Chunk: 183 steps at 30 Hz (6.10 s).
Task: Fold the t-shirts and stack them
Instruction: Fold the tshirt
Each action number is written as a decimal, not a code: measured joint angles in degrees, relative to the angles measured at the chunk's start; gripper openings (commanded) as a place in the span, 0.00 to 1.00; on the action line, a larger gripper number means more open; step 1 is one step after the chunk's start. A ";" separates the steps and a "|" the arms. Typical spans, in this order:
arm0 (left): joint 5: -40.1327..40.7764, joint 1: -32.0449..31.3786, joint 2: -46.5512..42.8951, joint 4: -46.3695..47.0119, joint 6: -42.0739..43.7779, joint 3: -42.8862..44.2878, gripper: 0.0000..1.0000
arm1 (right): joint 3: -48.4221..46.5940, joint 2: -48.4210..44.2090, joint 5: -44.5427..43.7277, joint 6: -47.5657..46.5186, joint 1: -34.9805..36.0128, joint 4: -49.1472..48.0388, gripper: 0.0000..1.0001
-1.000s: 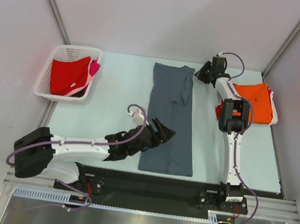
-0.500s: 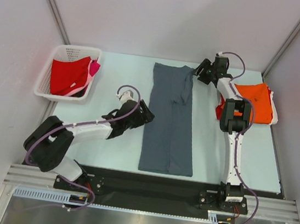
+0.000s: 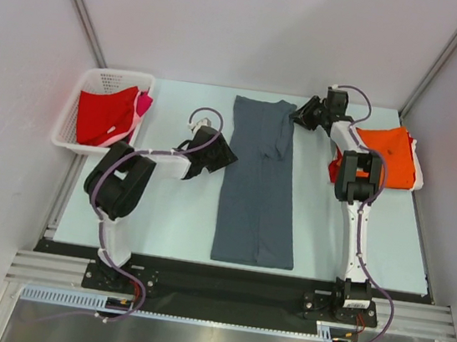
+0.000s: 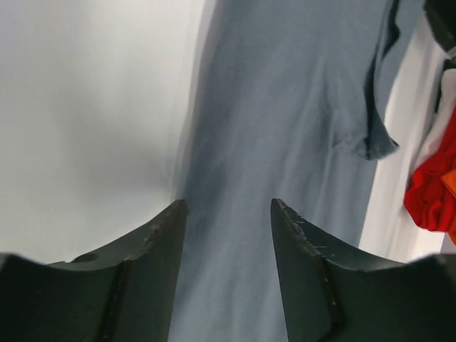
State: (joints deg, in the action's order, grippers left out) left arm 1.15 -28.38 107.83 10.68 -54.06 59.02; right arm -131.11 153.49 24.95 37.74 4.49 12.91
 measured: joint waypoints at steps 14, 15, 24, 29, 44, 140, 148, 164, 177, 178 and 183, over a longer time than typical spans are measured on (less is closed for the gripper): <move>-6.34 4.52 10.86 0.63 0.11 10.03 0.28 | -0.15 1.03 -6.03 -0.26 0.81 -2.51 0.00; -6.40 4.76 11.13 0.66 0.09 10.36 0.27 | -0.15 1.05 -6.73 -0.26 0.94 -2.78 0.00; -6.67 5.92 9.51 2.21 0.13 7.02 0.27 | -1.42 1.40 -8.87 -1.42 1.18 -5.11 0.48; -3.78 5.90 2.84 1.44 1.29 -0.42 0.41 | 9.68 -6.32 -9.53 -2.82 1.16 -4.94 0.54; -3.72 5.70 -29.70 -6.05 11.17 -23.34 0.77 | 76.91 -63.49 -14.51 -3.43 9.49 -9.20 0.48; -10.82 1.05 -10.69 -10.47 3.87 0.26 0.00 | 56.24 -51.30 -14.95 -6.34 9.88 14.43 0.00; -10.84 3.17 -7.69 -10.32 4.61 2.71 0.00 | 50.58 -45.92 -14.32 -6.54 8.61 14.62 0.00; -10.08 5.33 1.70 -8.61 7.76 10.84 0.75 | 43.21 -37.48 -16.20 -7.39 6.36 14.16 0.57; -7.56 5.64 2.86 -15.19 12.94 19.61 0.70 | 24.46 -29.88 -23.21 -13.92 12.41 16.90 0.42; -7.80 5.64 3.50 -15.21 13.20 21.38 0.70 | 22.08 -28.33 -23.91 -14.34 13.14 17.57 0.39; -8.90 5.49 9.22 -16.17 13.62 30.77 0.66 | 13.35 -21.03 -24.96 -15.45 15.02 19.41 0.22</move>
State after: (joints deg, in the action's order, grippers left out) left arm -7.75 -22.90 117.05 -5.50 -40.45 89.80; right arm -117.75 132.46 -0.01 22.28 19.51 32.32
